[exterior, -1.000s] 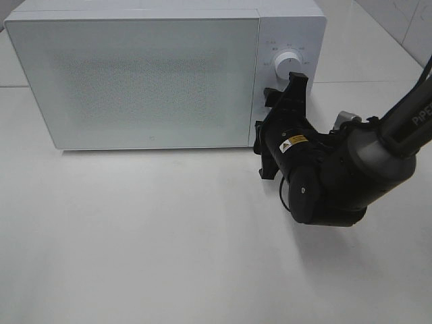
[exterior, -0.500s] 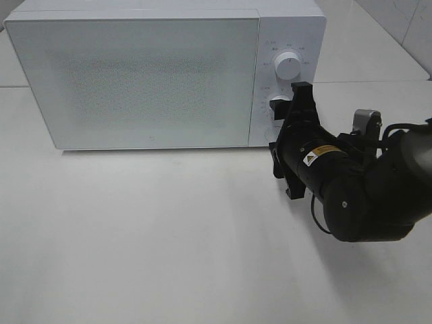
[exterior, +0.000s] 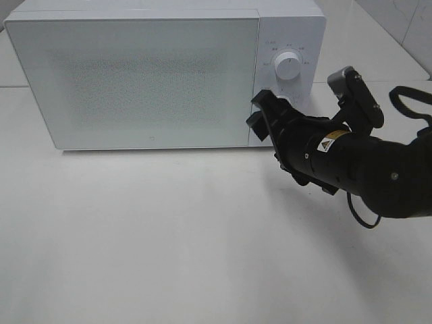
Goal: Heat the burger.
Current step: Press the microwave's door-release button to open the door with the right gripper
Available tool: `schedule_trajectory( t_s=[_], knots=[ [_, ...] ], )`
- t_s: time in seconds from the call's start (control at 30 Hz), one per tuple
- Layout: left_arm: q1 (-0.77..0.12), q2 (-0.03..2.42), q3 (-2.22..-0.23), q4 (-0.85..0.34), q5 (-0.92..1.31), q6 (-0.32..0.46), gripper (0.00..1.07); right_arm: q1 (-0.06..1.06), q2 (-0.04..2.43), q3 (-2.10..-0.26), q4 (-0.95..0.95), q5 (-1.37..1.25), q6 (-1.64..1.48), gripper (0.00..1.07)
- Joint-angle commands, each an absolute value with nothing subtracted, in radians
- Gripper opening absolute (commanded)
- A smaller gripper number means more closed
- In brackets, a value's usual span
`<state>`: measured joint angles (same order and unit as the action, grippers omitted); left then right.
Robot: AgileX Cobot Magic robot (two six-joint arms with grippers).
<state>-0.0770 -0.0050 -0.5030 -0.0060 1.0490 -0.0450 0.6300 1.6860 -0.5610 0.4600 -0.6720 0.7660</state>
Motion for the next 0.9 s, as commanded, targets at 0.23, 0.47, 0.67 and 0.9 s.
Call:
schedule_trajectory(
  t_s=[0.23,0.47,0.67,0.9],
  knots=[
    [-0.075,-0.025,-0.500,-0.009,1.036,-0.049,1.00,0.571,1.582,-0.640,0.450,-0.194,0.227,0.69],
    [-0.075,-0.025,-0.500,-0.009,1.036,-0.049,1.00,0.562,1.491,-0.655,0.404,0.050,0.041,0.69],
    [-0.075,-0.025,-0.500,-0.009,1.036,-0.049,1.00,0.562,1.400,-0.655,0.291,0.209,0.035,0.80],
    [-0.075,-0.025,-0.500,-0.009,1.036,-0.049,1.00,0.562,1.286,-0.655,0.213,0.364,0.035,0.80]
  ],
)
